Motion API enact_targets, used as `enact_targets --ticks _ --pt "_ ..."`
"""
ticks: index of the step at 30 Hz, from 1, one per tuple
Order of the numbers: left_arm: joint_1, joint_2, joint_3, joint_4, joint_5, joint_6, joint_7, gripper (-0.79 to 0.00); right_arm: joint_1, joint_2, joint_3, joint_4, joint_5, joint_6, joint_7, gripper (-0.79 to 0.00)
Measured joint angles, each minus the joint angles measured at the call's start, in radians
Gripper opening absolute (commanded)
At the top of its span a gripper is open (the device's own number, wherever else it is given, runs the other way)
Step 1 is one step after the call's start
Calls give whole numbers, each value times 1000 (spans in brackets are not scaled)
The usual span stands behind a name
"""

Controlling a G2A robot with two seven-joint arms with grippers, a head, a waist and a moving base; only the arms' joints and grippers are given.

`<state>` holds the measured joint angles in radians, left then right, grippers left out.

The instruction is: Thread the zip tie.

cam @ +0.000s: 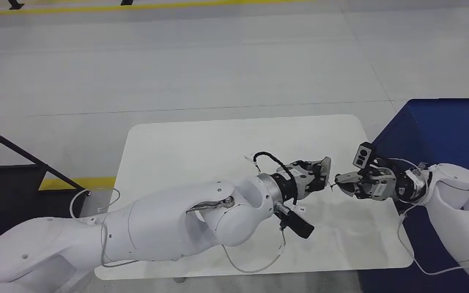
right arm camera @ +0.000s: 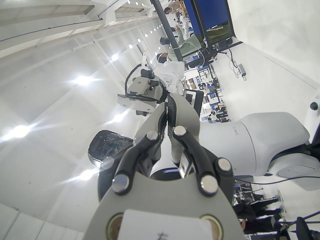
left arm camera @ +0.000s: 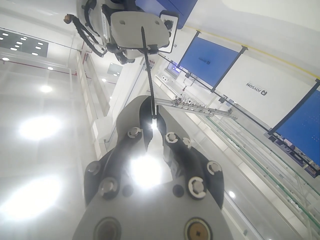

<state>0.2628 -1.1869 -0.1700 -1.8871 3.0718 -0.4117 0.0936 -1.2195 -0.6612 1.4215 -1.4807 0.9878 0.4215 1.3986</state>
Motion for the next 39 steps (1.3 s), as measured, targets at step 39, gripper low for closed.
enact_targets --ticks 39 --pt "346 4 -520 161 -1608 -301 -85 0 -17 -18 101 -21 105 -83 -162 -785"
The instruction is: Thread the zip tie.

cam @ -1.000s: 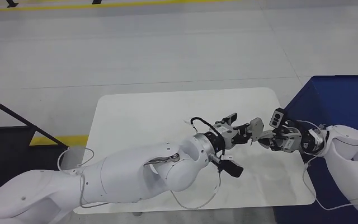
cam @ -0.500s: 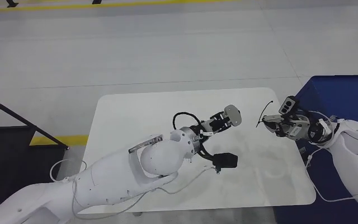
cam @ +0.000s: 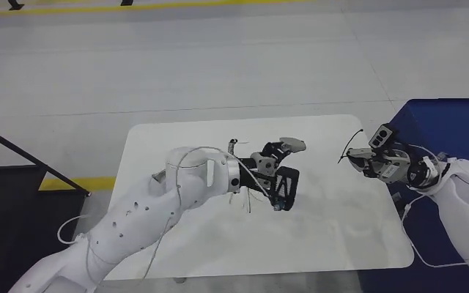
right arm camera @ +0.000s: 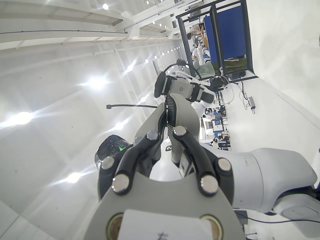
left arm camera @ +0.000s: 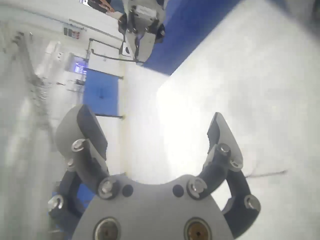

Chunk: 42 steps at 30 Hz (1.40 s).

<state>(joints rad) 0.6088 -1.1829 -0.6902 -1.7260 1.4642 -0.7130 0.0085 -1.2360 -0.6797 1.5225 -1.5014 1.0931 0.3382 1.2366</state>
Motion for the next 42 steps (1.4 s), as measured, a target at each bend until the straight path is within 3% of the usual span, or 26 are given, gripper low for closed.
enact_targets --ticks 3,6,13,16,22,26,32,35,38,42 --pt "5 -14 -1 34 -328 -50 -42 0 -10 -1 10 -8 -4 -19 -2 -785" --pt "3 -16 -2 39 -511 -52 -42 0 -10 -1 10 -7 -4 -18 -2 -785" --pt "3 -16 -2 38 -458 -50 -41 0 -11 -1 9 -9 -3 -17 -4 -785" --pt "52 -23 9 87 -542 -26 -39 0 -22 -5 8 -37 5 -8 -44 -785" --pt "76 -54 50 141 -1174 88 -246 0 -49 -11 17 -105 12 -3 -100 -785" --pt "66 -64 61 169 -1356 110 -299 0 -56 -12 17 -119 19 24 -124 -785" --pt "66 -64 61 168 -1352 109 -296 0 -60 -13 14 -123 22 28 -129 -785" --pt "64 -62 35 145 -1294 151 -260 0 -71 -18 11 -129 81 87 -140 -785" --pt "75 -60 25 74 -1037 268 -126 0 -65 -21 11 -137 170 191 -164 -785" --pt "115 -63 78 40 -458 411 39 0 -55 -25 10 -160 262 312 -205 -785"
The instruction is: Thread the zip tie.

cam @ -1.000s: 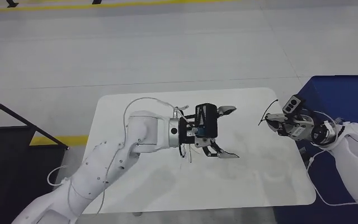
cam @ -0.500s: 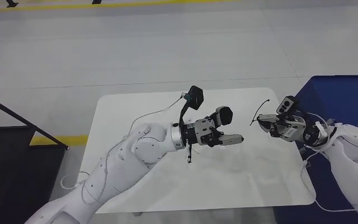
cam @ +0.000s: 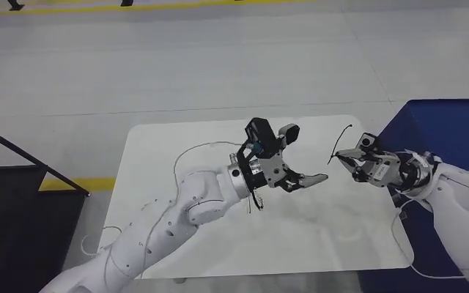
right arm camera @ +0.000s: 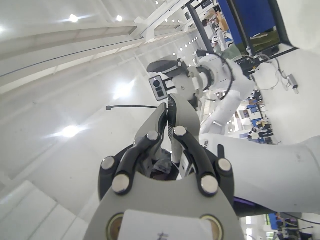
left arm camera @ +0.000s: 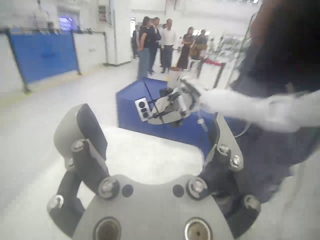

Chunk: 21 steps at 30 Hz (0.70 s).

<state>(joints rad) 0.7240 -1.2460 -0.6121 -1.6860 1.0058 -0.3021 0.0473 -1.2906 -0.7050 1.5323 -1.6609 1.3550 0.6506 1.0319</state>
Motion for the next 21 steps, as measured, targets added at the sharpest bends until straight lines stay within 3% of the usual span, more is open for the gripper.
enact_targets --ticks 3,5,13,17,18,21 --pt "13 -4 31 8 332 75 32 0 11 -1 6 -6 20 41 -37 -785" --pt "15 -5 32 8 435 78 32 0 12 -1 6 -6 19 40 -37 -785" --pt "23 -4 29 -3 414 97 20 0 -1 -12 0 -1 104 40 -94 -785" --pt "62 -10 20 -23 480 163 17 -142 1 -20 -7 -3 150 34 -128 -785" --pt "71 -13 16 -26 489 185 15 -237 2 -22 -7 -4 158 32 -135 -785" --pt "88 -19 14 -35 537 238 13 -369 4 -27 -11 -5 165 25 -161 -785"
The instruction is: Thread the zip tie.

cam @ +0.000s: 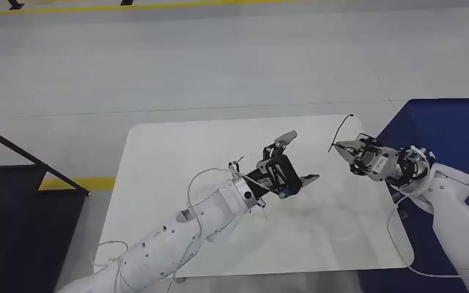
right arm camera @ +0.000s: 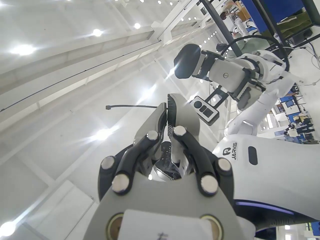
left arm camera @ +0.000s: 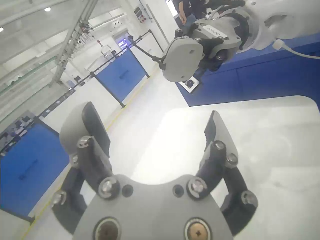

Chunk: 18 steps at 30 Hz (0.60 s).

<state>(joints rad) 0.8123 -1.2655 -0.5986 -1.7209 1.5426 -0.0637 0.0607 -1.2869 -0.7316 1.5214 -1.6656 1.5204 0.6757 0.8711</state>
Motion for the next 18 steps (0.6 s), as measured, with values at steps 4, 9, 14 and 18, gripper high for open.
enact_targets --ticks 4,9,14,18 --pt "12 -11 11 -15 81 43 -21 -413 4 -7 -11 0 16 -7 -34 -785" --pt "18 -27 21 -19 142 51 -41 -440 5 -15 -27 -9 24 -3 -64 -785" --pt "21 -42 11 -11 134 46 -31 -474 4 -22 -43 -24 9 2 -74 -785" --pt "30 -51 -2 -6 131 38 -22 -591 3 -26 -47 -31 -5 3 -74 -785"
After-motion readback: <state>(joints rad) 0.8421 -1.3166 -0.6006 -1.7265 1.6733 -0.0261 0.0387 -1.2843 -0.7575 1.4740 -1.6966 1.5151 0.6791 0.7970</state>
